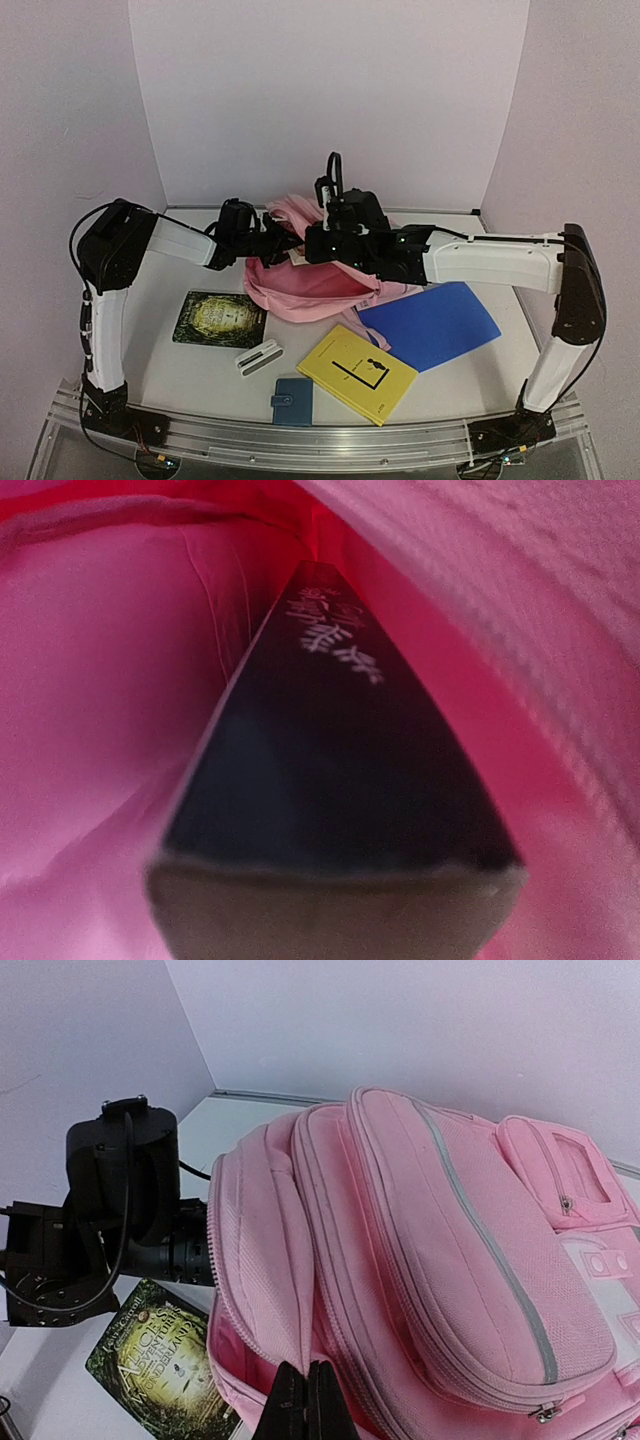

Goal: Pack the student bag
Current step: Place the book in the student bag.

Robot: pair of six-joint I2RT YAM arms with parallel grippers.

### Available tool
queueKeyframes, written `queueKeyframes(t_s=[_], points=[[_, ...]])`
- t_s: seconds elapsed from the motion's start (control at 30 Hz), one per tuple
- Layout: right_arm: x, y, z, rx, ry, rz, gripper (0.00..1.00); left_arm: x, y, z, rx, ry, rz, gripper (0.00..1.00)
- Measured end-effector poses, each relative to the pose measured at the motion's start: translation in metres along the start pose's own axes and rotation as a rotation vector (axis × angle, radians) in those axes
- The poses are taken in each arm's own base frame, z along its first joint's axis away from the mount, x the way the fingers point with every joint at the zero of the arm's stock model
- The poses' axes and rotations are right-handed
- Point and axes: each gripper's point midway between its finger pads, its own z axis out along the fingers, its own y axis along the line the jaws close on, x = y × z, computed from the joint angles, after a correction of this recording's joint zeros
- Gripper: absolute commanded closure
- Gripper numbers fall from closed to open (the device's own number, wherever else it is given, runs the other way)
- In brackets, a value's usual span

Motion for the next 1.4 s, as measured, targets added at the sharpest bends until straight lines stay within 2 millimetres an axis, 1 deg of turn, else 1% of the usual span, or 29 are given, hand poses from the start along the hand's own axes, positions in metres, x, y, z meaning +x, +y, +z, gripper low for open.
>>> queueKeyframes(t_s=[0.03, 0.13, 0.27, 0.33, 0.4, 0.5, 0.57, 0.67, 0.7, 0.77, 0.8, 0.9, 1.0, 1.1, 1.17, 1.2, 1.27, 1.3, 1.33, 1.4], points=[[0.001, 0.0, 0.0, -0.002, 0.002, -0.005, 1.0, -0.002, 0.0, 0.004, 0.003, -0.001, -0.001, 0.99], [0.005, 0.002, 0.001, -0.016, 0.012, -0.02, 1.0, -0.009, 0.0, 0.016, 0.01, 0.0, 0.0, 0.93], [0.01, 0.004, 0.001, -0.032, 0.027, -0.038, 1.0, -0.015, 0.005, 0.036, 0.005, 0.008, 0.007, 0.79], [0.01, 0.003, 0.001, -0.029, 0.025, -0.041, 1.0, -0.017, 0.006, 0.046, -0.004, 0.015, 0.012, 0.7], [0.01, 0.002, 0.001, -0.021, 0.022, -0.042, 1.0, -0.015, 0.007, 0.05, -0.014, 0.02, 0.025, 0.59], [0.009, 0.0, 0.001, -0.008, 0.017, -0.041, 1.0, -0.012, 0.013, 0.051, -0.043, 0.018, 0.048, 0.45], [0.009, -0.001, 0.001, 0.001, 0.015, -0.039, 1.0, -0.009, 0.023, 0.046, -0.085, 0.01, 0.062, 0.4], [0.009, -0.001, 0.0, 0.01, 0.013, -0.038, 1.0, -0.003, 0.035, 0.032, -0.161, -0.004, 0.08, 0.32], [0.01, -0.001, 0.0, 0.013, 0.014, -0.039, 1.0, -0.002, 0.034, 0.028, -0.174, -0.008, 0.094, 0.29], [0.01, -0.002, -0.001, 0.019, 0.014, -0.039, 1.0, -0.001, 0.033, 0.018, -0.206, -0.028, 0.114, 0.26], [0.011, -0.002, -0.001, 0.021, 0.014, -0.039, 1.0, -0.001, 0.031, 0.013, -0.224, -0.038, 0.13, 0.26], [0.011, -0.003, -0.001, 0.03, 0.013, -0.036, 1.0, -0.003, 0.021, 0.003, -0.252, -0.067, 0.171, 0.31], [0.01, -0.004, -0.001, 0.038, 0.009, -0.029, 1.0, -0.002, 0.018, 0.002, -0.263, -0.076, 0.201, 0.35], [0.01, -0.005, -0.001, 0.041, 0.008, -0.023, 1.0, 0.004, 0.023, 0.003, -0.287, -0.066, 0.21, 0.4], [0.01, -0.005, -0.001, 0.042, 0.008, -0.023, 1.0, 0.008, 0.025, 0.007, -0.292, -0.059, 0.217, 0.41], [0.01, -0.005, -0.001, 0.042, 0.008, -0.023, 1.0, 0.01, 0.026, 0.009, -0.296, -0.053, 0.22, 0.44], [0.01, -0.005, -0.001, 0.044, 0.007, -0.024, 1.0, 0.013, 0.03, 0.016, -0.305, -0.038, 0.223, 0.58], [0.01, -0.005, -0.001, 0.046, 0.006, -0.024, 1.0, 0.014, 0.032, 0.02, -0.309, -0.032, 0.227, 0.63], [0.01, -0.006, -0.001, 0.049, 0.005, -0.024, 1.0, 0.015, 0.034, 0.024, -0.312, -0.025, 0.233, 0.65], [0.009, -0.008, -0.001, 0.059, 0.003, -0.024, 1.0, 0.015, 0.035, 0.033, -0.309, -0.016, 0.253, 0.67]])
